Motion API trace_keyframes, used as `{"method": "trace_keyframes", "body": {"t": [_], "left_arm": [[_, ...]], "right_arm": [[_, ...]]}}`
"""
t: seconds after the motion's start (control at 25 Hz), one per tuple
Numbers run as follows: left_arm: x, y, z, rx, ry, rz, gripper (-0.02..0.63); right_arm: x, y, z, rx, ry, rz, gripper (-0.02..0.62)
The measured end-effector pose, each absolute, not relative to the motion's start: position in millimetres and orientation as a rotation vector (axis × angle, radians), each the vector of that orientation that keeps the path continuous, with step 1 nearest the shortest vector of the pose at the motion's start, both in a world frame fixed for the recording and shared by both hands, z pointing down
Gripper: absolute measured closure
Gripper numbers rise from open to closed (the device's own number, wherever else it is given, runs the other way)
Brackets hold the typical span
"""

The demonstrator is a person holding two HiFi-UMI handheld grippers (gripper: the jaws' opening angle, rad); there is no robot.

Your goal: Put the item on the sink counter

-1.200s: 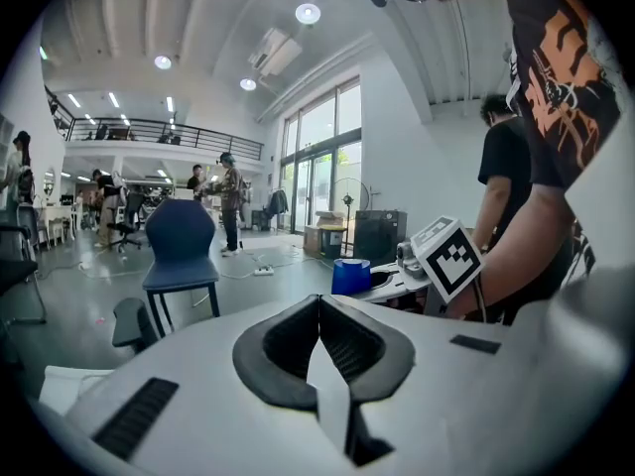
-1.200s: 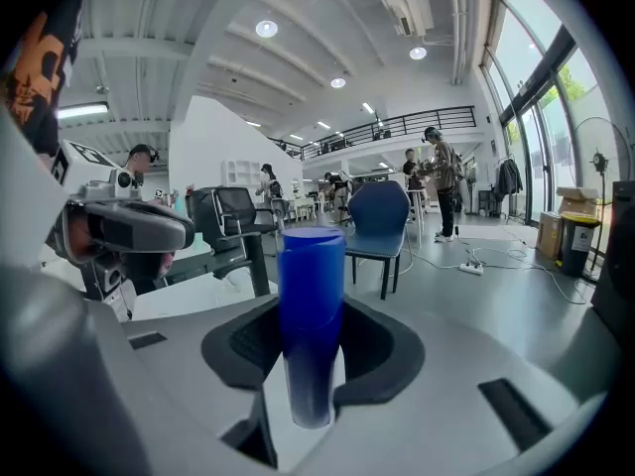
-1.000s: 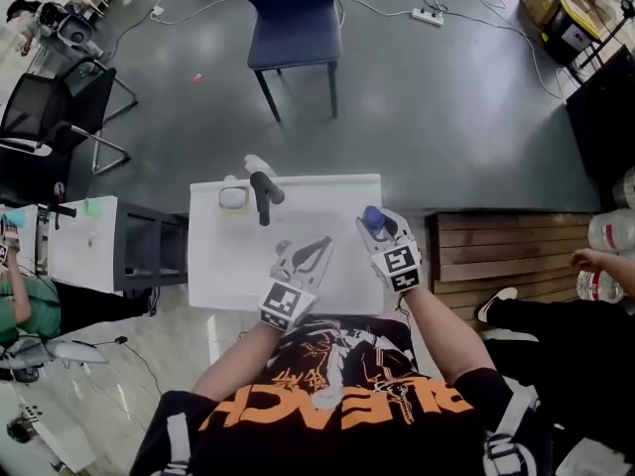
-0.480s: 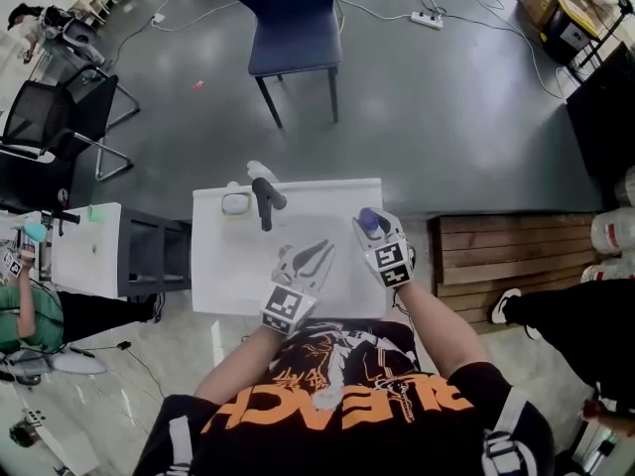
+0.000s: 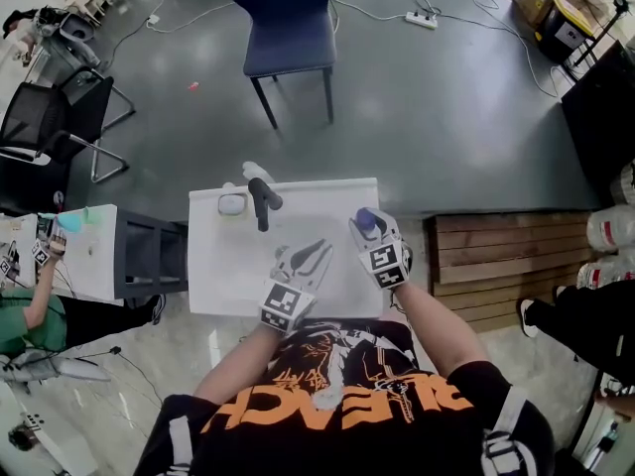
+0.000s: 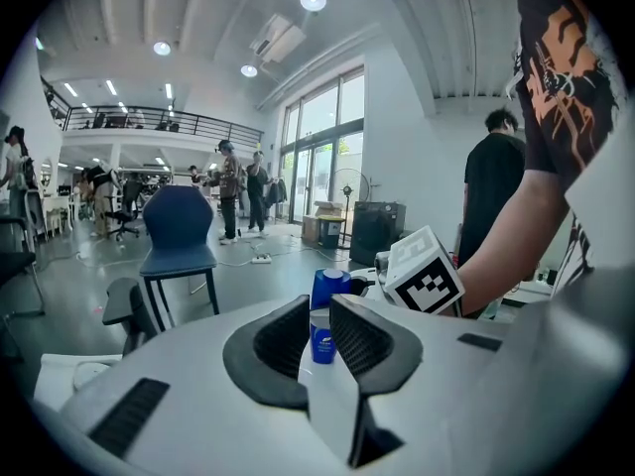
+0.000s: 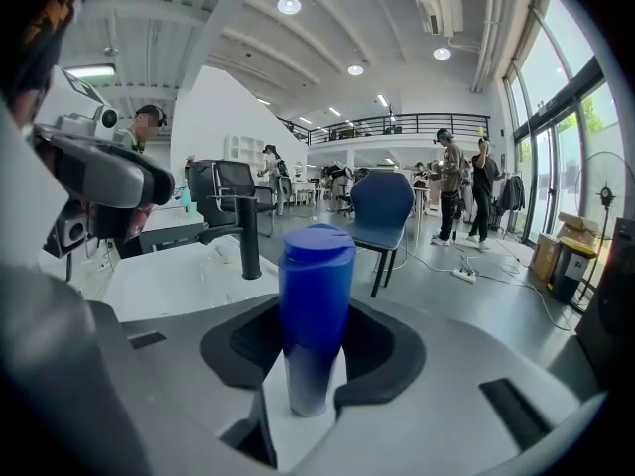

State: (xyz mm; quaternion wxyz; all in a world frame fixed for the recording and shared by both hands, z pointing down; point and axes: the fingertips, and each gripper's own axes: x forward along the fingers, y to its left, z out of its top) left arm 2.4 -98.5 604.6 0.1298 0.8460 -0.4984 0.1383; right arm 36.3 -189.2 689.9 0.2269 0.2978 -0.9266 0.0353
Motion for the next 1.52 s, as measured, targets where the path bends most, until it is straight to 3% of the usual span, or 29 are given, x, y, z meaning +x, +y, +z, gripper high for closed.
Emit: {"method": "trace_keyframes", "body": {"t": [0.32, 0.52, 0.68, 1.32, 1.52], "left_arm": [[-1, -95, 611, 2.446, -1.448, 0.399, 0.518], [-1, -94, 611, 2.452, -1.438, 0.388, 0.518], [-1, -94, 609, 2.453, -1.445, 0.387, 0.518], [-39, -87, 587, 2.377, -1.587, 0.357, 0.572], [-41, -80, 567, 2.402, -1.587, 0.289, 0.575]], "right_arm": [[33, -190, 692, 0.792, -2.501, 0.028, 0.422], [30, -190, 695, 0.783, -2.497, 0.017, 0.342], [32, -190, 689, 0.788, -2.533, 0.034, 0.327], [66, -182, 564, 0.925, -2.728, -0.004, 0.316], [52, -165, 516, 0.889, -2.821, -0.042, 0.356]]}}
